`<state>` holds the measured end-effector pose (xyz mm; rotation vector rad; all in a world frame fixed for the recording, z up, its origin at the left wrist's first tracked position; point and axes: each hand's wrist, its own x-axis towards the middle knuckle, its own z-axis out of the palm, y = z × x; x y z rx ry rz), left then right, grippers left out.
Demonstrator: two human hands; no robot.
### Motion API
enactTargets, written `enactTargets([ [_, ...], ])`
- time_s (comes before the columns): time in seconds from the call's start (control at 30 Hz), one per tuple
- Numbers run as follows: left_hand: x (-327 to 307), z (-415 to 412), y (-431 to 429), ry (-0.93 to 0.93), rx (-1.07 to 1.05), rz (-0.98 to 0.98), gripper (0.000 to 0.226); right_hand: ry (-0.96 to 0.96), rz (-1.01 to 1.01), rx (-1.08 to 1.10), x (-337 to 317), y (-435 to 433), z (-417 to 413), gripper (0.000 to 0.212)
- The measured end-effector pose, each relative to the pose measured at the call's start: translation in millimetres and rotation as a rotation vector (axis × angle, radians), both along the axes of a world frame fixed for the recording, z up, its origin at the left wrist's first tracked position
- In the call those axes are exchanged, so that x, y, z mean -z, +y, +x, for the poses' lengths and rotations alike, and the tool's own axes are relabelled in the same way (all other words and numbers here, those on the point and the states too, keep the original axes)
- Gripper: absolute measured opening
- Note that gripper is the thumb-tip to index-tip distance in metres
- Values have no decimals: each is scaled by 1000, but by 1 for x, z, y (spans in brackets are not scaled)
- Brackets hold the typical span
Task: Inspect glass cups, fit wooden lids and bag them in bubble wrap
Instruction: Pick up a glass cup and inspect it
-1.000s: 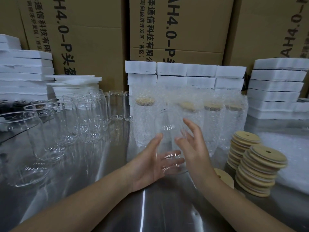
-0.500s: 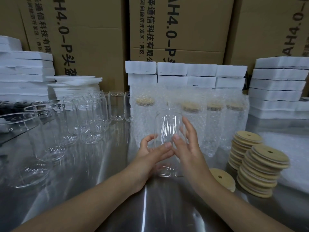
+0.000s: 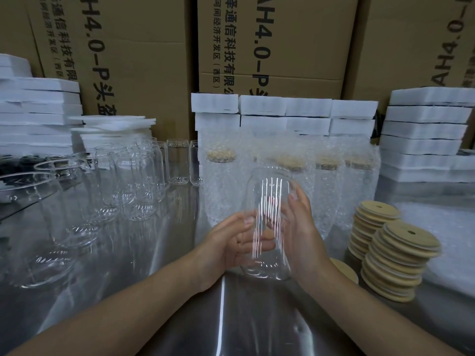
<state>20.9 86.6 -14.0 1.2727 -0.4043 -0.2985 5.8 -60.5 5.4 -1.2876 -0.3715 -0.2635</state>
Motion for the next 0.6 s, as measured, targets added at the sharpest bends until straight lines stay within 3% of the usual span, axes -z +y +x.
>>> enactTargets([
  [0.07,-2,-1,2,34,82,-6,67,15,9,0,1,0,2,77],
  [0.33,-6,-12,-11,92,140,36,50,-26,-96,114,2,1,-1,56],
  [0.37,-5,-13,-12,69,110,59,55,-41,-132,138,3,1,-1,54],
  [0.5,3,-17,-12,-112,-40,162,106,-105,-206,161,5,3,-3,49],
  [0.6,3,-17,-14,-130,-100,146,113,-113,-212,147,4,4,-6,46],
])
